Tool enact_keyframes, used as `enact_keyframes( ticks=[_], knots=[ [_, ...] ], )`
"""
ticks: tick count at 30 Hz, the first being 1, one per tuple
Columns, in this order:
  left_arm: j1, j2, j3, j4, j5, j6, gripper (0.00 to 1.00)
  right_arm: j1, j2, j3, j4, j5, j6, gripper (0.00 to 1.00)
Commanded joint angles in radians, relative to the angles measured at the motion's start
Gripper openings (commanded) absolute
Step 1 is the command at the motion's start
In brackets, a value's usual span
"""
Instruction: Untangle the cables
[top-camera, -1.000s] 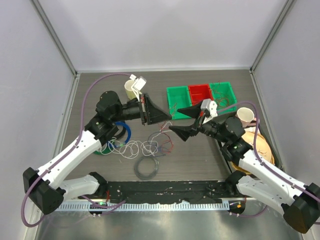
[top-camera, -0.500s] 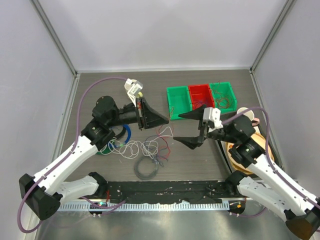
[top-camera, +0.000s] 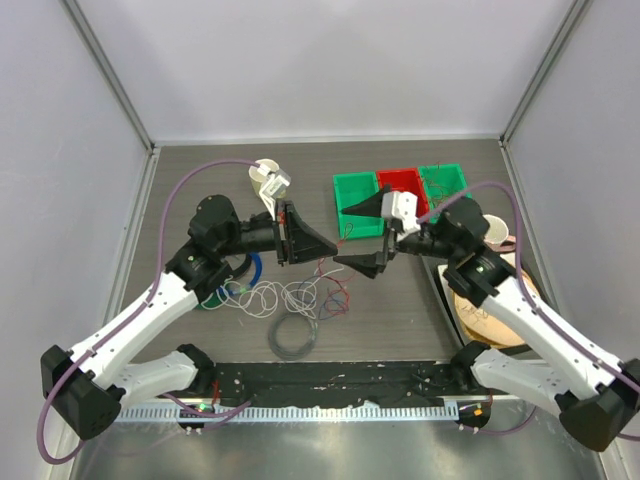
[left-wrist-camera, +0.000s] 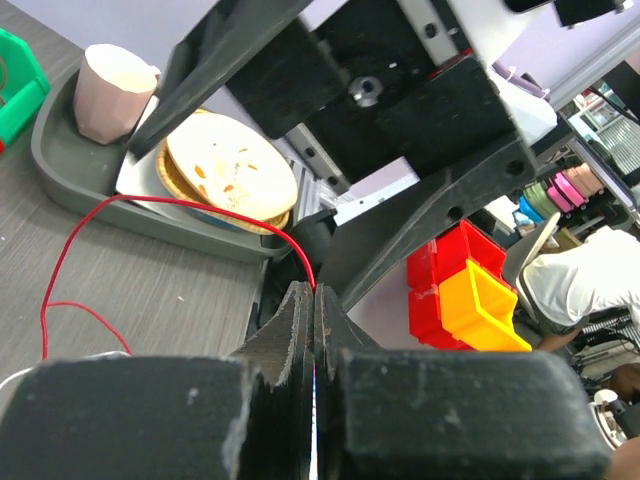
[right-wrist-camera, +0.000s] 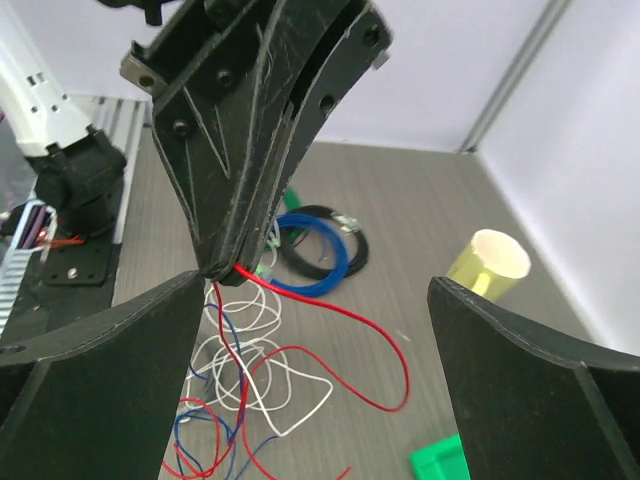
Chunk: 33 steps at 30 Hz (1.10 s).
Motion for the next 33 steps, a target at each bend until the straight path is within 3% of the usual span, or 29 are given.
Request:
enact_keyframes(
  ticks=[1, 6, 11, 16, 22, 25, 27, 29, 32, 33],
  knots=[
    [-0.004, -0.008, 0.01, 0.049, 0.019, 0.021, 0.0, 0.003, 0.101, 0.075, 0.0, -0.172, -0.011, 1.0],
    [-0.004, -0.011, 0.015, 0.038, -0.038, 0.01, 0.0, 0.02, 0.159, 0.04, 0.126, -0.148, 0.122, 1.0],
    [-0.004, -0.021, -0.011, 0.091, -0.165, -0.039, 0.0, 0.089, 0.161, -0.061, 0.369, 0.064, 0.282, 1.0],
    [-0.004, -0.031, -0.016, 0.09, -0.285, -0.063, 0.0, 0.161, 0.184, -0.133, 0.44, 0.253, 0.349, 1.0],
    [-0.004, -0.022, -0.031, 0.141, -0.285, -0.109, 0.0, 0.188, 0.261, -0.167, 0.595, 0.411, 0.42, 0.91],
    [-0.004, -0.02, -0.04, 0.159, -0.284, -0.123, 0.0, 0.193, 0.302, -0.178, 0.666, 0.481, 0.454, 0.76],
    [-0.004, -0.021, -0.042, 0.156, -0.287, -0.128, 0.0, 0.195, 0.322, -0.176, 0.686, 0.506, 0.471, 0.42],
    [-0.004, -0.028, -0.041, 0.133, -0.299, -0.12, 0.0, 0.193, 0.324, -0.167, 0.66, 0.535, 0.486, 0.01],
    [-0.004, -0.049, -0.047, 0.098, -0.336, -0.1, 0.0, 0.195, 0.299, -0.173, 0.611, 0.569, 0.483, 0.01],
    [-0.004, -0.063, -0.05, 0.087, -0.348, -0.09, 0.11, 0.193, 0.292, -0.178, 0.603, 0.595, 0.486, 0.01]
  ],
)
